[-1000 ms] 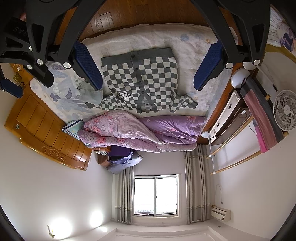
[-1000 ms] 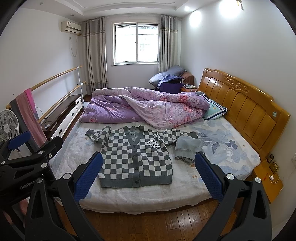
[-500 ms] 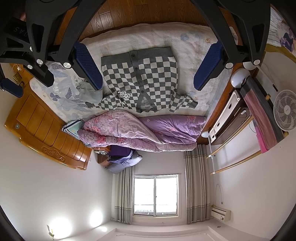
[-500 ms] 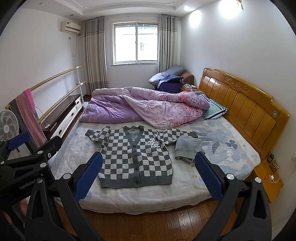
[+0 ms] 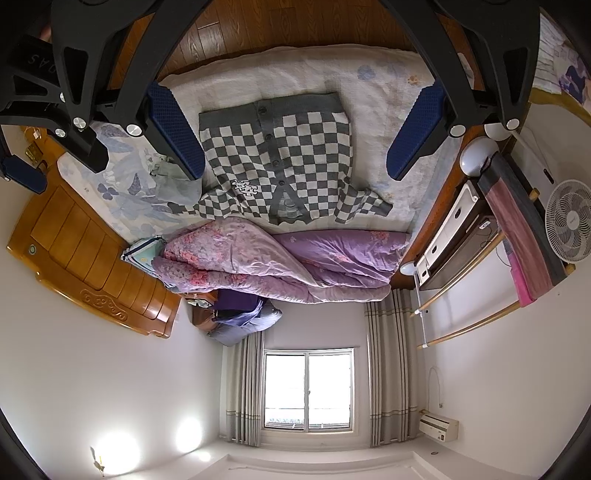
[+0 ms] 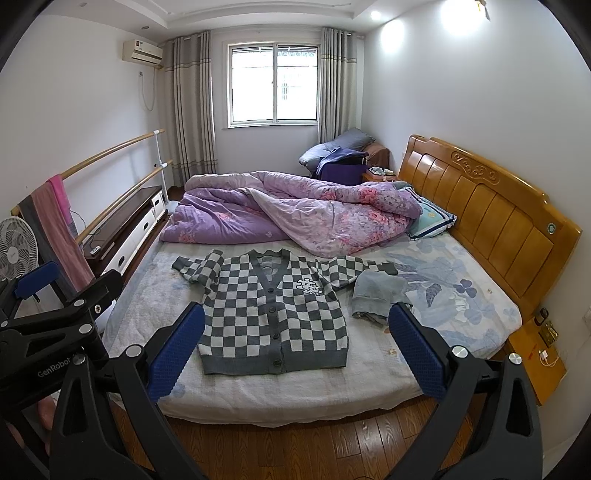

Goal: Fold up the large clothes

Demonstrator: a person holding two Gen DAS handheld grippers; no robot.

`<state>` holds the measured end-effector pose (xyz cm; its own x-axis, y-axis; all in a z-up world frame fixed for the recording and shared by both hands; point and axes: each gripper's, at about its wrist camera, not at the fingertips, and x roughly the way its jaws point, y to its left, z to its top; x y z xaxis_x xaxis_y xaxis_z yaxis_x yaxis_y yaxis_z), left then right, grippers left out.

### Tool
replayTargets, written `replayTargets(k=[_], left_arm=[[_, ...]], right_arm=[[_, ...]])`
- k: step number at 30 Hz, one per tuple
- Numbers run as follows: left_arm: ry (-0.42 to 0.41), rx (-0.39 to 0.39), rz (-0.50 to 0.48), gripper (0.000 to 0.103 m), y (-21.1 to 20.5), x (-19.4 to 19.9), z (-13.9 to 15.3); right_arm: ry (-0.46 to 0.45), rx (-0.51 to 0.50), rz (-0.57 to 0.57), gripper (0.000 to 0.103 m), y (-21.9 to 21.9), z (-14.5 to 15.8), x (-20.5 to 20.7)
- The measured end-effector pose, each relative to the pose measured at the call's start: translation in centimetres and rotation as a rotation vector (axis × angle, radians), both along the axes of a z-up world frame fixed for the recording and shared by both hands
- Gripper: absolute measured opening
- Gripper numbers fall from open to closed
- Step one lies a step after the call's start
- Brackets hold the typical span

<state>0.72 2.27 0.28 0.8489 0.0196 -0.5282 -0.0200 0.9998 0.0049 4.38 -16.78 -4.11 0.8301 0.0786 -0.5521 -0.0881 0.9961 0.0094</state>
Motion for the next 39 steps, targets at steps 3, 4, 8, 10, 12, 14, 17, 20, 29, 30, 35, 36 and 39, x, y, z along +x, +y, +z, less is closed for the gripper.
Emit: replayTargets(k=[3, 4, 8, 10, 12, 14, 17, 20, 29, 30, 35, 36, 39], left_arm=[[-0.001, -0.003, 0.002, 0.098, 0.3, 0.3, 0.1], [-0.001, -0.005, 0.001, 0.098, 0.4, 0.4, 0.1], [0.0, -0.002, 0.0, 0.098, 0.5, 0.5, 0.1], [0.0, -0.005, 0.001, 0.098, 0.6, 0.4, 0.1], [-0.002, -0.004, 0.0, 0.098, 0.5, 0.4, 0.0], [-0.002, -0.004, 0.0, 0.098, 0.5, 0.4, 0.1], [0.003, -0.006, -0.001, 0.098, 0.6, 0.5, -0.1], [0.004, -0.006, 0.0, 0.098, 0.8, 0.7, -0.1], [0.025, -0.013, 0.006, 0.098, 1.9, 2.0, -1.6], [0.027, -0.014, 0.007, 0.098, 2.1, 2.3, -2.0], [0.058, -0.022, 0.021, 0.098, 1.8, 4.6, -3.3], [0.066, -0.022, 0.025, 0.098, 1.7, 5.1, -3.5], [0.092, -0.03, 0.042, 0.098, 1.2, 7.2, -4.5]], right_arm=[[0.001, -0.002, 0.0, 0.096, 0.1, -0.1, 0.1], [0.0, -0.002, -0.001, 0.096, 0.2, -0.1, 0.0], [0.001, -0.003, -0.001, 0.096, 0.1, -0.2, 0.2], [0.003, -0.002, 0.0, 0.096, 0.2, -0.2, 0.3], [0.002, -0.005, -0.002, 0.096, 0.2, -0.3, 0.3], [0.002, -0.005, -0.002, 0.096, 0.2, -0.3, 0.4], [0.006, -0.006, -0.001, 0.096, 0.5, -0.6, 0.5], [0.007, -0.008, -0.003, 0.096, 0.8, -0.9, 0.7], [0.026, -0.016, -0.001, 0.096, 1.8, -1.7, 1.7], [0.028, -0.017, -0.001, 0.096, 1.9, -1.8, 1.9], [0.05, -0.035, 0.015, 0.096, 1.9, -2.9, 4.0], [0.051, -0.036, 0.016, 0.096, 2.0, -3.0, 4.3], [0.073, -0.028, 0.029, 0.096, 1.6, -4.2, 6.7]])
